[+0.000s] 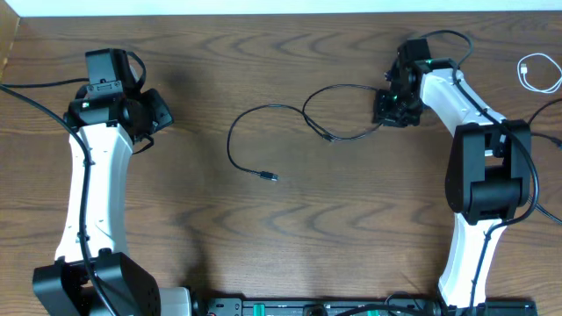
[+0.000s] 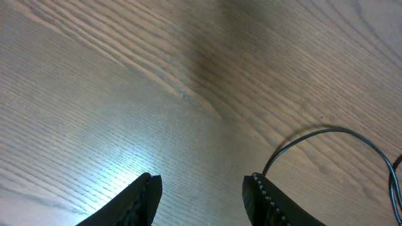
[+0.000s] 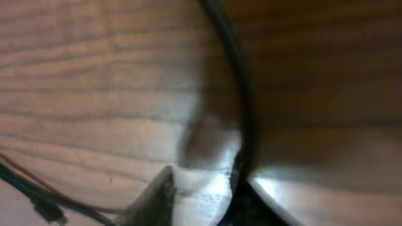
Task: Untangle cables
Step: 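Grasp the black cable at center and drag it to the upper-right corner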
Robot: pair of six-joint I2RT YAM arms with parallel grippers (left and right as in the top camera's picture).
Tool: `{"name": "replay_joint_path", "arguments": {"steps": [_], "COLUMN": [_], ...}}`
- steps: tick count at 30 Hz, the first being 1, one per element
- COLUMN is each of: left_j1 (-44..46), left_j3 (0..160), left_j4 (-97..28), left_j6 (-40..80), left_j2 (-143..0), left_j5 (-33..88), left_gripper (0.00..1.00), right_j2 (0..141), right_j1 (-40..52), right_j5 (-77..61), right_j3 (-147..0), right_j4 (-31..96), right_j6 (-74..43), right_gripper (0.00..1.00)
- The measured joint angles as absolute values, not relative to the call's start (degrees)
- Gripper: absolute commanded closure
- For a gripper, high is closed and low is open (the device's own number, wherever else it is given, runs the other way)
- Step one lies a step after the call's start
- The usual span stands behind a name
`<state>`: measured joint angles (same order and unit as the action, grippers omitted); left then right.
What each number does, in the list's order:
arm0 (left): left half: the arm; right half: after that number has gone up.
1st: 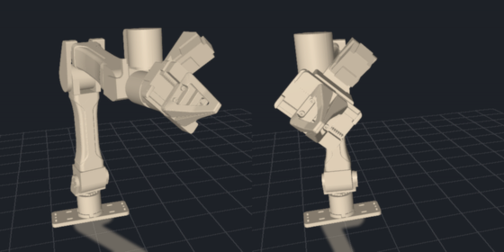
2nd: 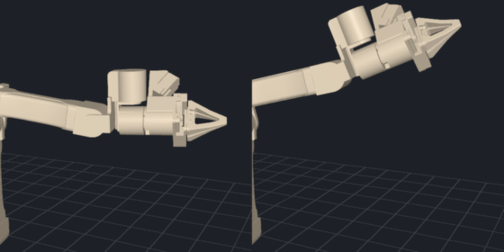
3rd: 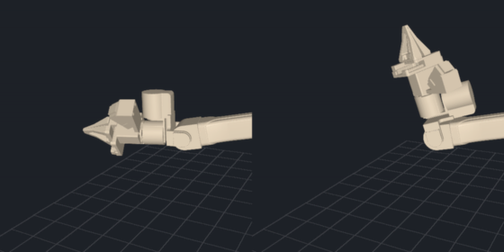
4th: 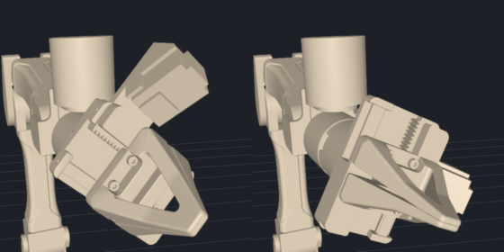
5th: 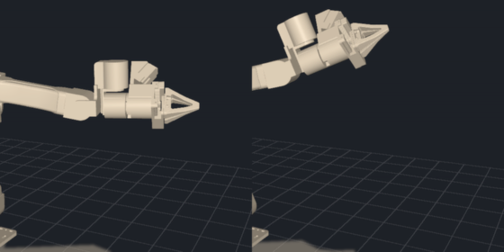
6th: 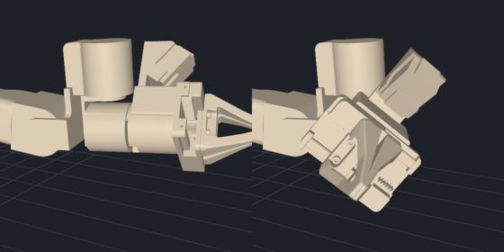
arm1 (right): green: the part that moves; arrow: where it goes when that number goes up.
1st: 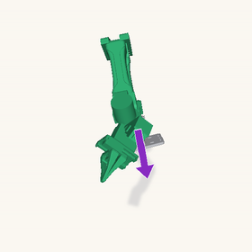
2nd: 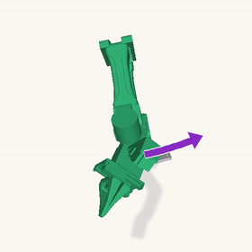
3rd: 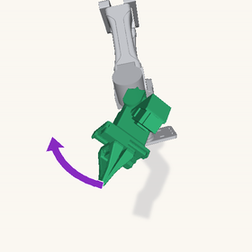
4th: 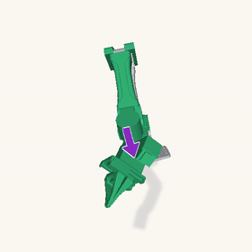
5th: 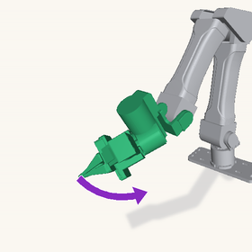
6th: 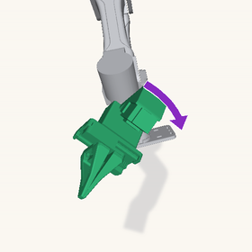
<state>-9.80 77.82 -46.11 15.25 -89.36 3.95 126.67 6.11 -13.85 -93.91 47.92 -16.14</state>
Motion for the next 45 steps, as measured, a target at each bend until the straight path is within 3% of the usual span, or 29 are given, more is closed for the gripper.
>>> {"name": "replay_joint_path", "arguments": {"steps": [8, 22, 31, 39, 40, 41, 43, 45], "left_j1": [-9.8, -9.8, -9.8, -9.8, -9.8, -9.8, -9.8, -9.8], "left_j3": [77.8, 77.8, 77.8, 77.8, 77.8, 77.8, 77.8, 77.8], "left_j4": [-46.1, -46.1, -46.1, -46.1, -46.1, -46.1, -46.1, -46.1], "left_j6": [15.2, 15.2, 15.2, 16.4, 16.4, 16.5, 16.5, 16.5], "left_j2": [-89.4, -89.4, -89.4, -89.4, -89.4, -89.4, -89.4, -89.4], "left_j5": [4.0, 4.0, 4.0, 4.4, 4.4, 4.4, 4.6, 4.8], "left_gripper": [0.53, 0.53, 0.52, 0.52, 0.53, 0.53, 0.52, 0.53], "right_j2": [126.7, 123.2, 122.4, 122.8, 123.0, 123.2, 123.7, 124.2], "right_j1": [3.4, -21.3, -32.6, -32.4, -32.3, -32.2, -32.1, -32.0], "right_j5": [-18.5, -20.1, -9.1, -4.7, -4.5, -4.4, -4.2, -4.3], "right_j3": [-100.0, -139.6, -141.3, -140.8, -140.8, -140.8, -140.8, -140.8], "right_j4": [46.7, 51.3, 51.9, 51.8, 51.9, 52.2, 53.6, 55.2], "right_j6": [-15.6, -14.0, -6.6, -1.0, -0.7, -0.6, -0.3, -0.1], "right_gripper": [0.99, 0.99, 0.99, 0.98, 0.76, 0.41, 0.03, 0.01]}}
